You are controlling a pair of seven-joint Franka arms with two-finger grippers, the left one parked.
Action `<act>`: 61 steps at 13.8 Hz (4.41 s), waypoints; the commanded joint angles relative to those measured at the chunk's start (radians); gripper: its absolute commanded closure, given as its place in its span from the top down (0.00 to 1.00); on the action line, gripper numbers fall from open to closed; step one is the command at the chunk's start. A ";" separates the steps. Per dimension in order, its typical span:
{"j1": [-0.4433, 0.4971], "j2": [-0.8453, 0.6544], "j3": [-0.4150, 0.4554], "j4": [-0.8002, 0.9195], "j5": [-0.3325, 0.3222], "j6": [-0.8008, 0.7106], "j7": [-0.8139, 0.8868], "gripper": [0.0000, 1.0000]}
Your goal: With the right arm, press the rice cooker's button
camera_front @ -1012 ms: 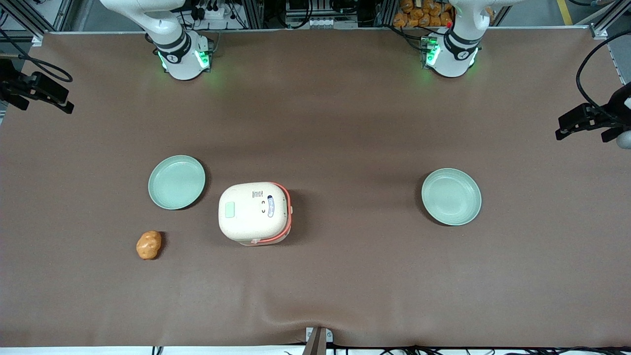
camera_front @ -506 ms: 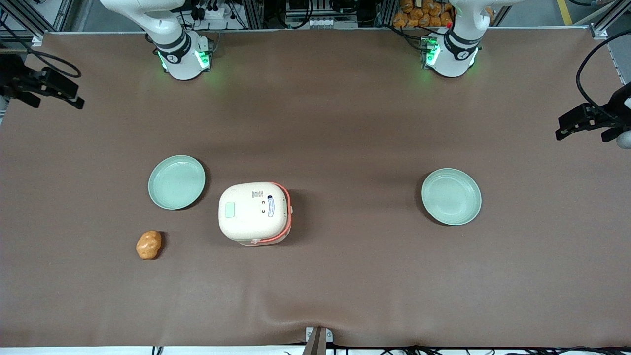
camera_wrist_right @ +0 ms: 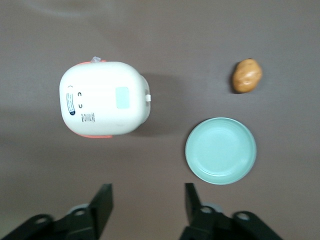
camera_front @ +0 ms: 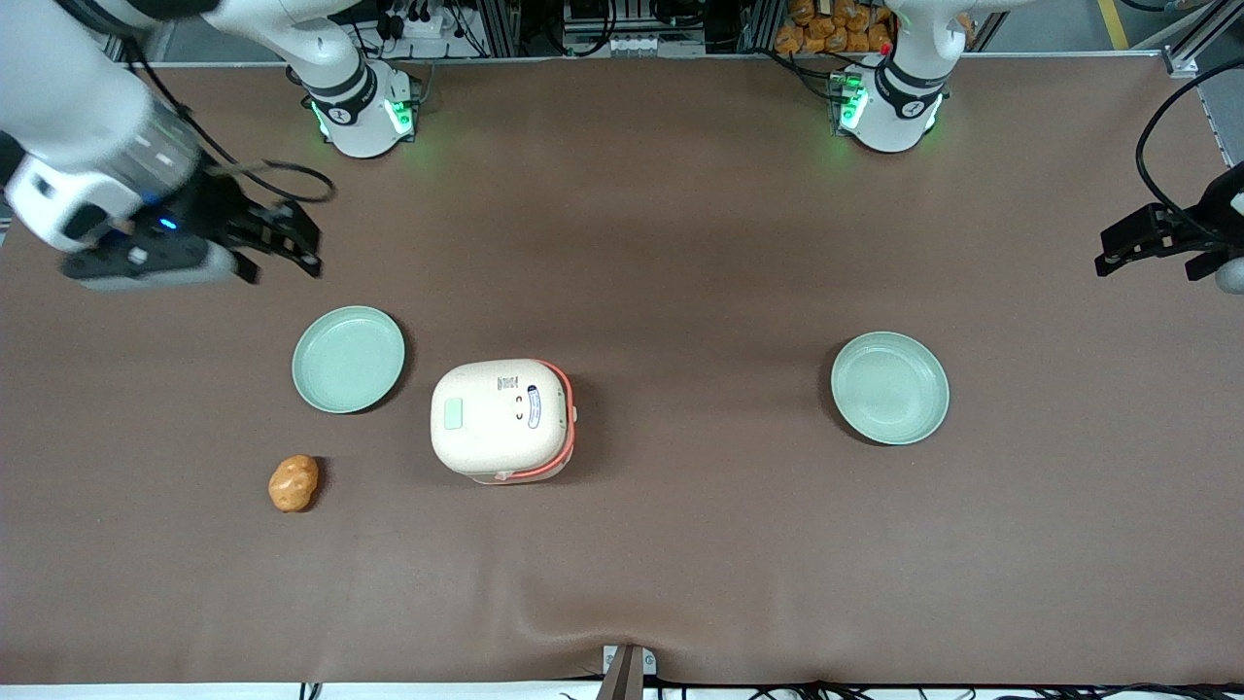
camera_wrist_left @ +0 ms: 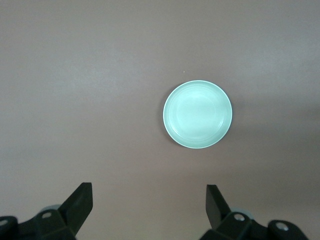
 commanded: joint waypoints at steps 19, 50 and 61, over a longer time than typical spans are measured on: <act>0.111 0.393 -0.011 0.024 -0.064 0.353 0.080 0.00; -0.041 0.165 -0.030 0.159 -0.039 -0.030 0.038 1.00; -0.371 -0.165 -0.033 -0.002 -0.048 -0.350 -0.282 1.00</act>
